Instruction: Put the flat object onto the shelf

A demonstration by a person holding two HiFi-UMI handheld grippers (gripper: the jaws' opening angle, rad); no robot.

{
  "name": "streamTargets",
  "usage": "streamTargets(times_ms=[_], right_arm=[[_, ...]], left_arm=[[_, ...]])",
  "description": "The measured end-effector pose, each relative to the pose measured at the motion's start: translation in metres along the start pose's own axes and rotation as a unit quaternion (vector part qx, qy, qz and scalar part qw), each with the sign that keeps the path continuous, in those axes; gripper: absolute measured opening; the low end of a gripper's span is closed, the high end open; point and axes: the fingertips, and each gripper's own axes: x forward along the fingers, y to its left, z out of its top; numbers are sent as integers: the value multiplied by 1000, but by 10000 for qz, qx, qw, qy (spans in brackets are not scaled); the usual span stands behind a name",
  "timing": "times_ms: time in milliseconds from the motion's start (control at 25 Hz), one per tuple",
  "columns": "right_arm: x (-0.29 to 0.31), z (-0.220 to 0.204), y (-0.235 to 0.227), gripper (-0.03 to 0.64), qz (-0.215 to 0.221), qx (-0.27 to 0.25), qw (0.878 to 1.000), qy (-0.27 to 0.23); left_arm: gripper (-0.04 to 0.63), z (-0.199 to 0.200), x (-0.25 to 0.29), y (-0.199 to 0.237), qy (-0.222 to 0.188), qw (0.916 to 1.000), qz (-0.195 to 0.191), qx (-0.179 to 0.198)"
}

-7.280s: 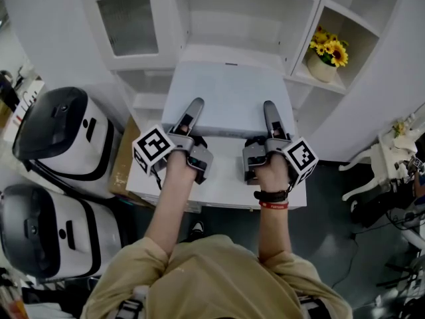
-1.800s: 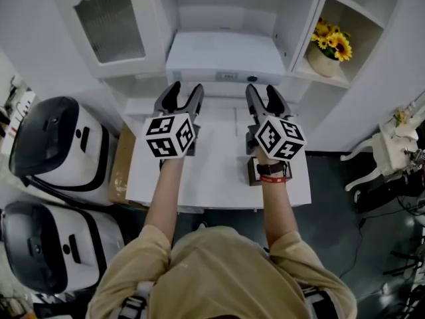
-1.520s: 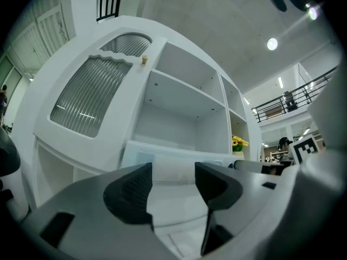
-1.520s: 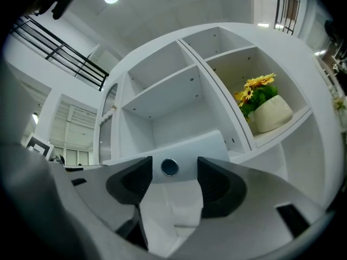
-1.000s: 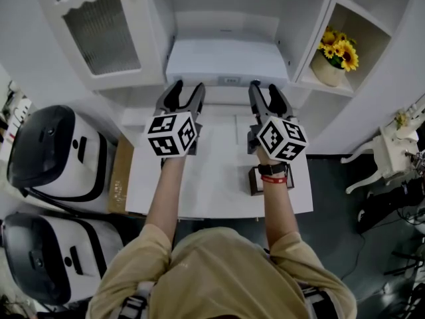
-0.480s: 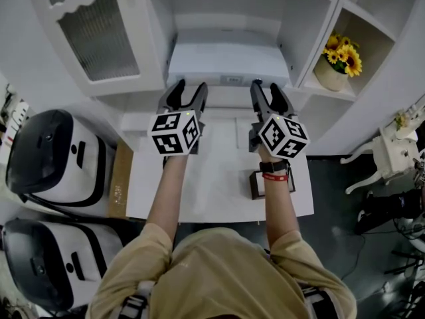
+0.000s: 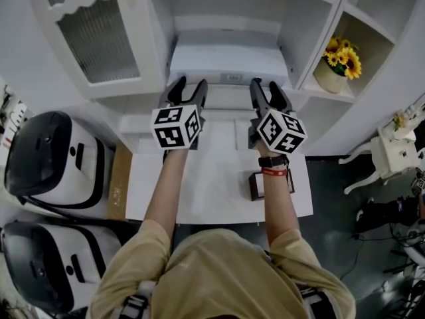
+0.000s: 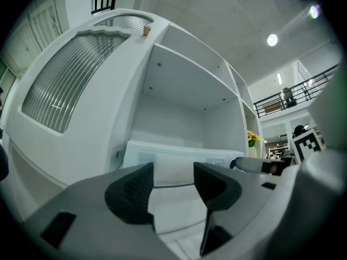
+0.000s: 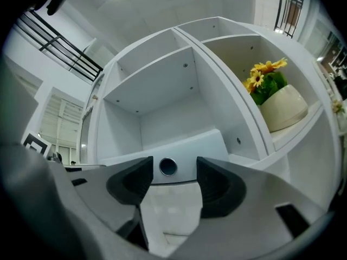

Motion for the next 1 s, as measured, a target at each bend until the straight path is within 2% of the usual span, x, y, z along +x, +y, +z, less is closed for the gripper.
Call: streamTargets(times_ms=[240,600,1000], right_arm=[[-5,-5,2,267,82,33,9999,126],[-39,-19,13,265,204,-60,9994,277],[-96,-35,19,219,260,-263,9986,391]], left_arm=[[247,-3,-7,-2,28,9999,-76,-67],[247,-12,-42,-21,4,9998,-123,133],[213,-38,-96,-44,-52,9996,-140,253]])
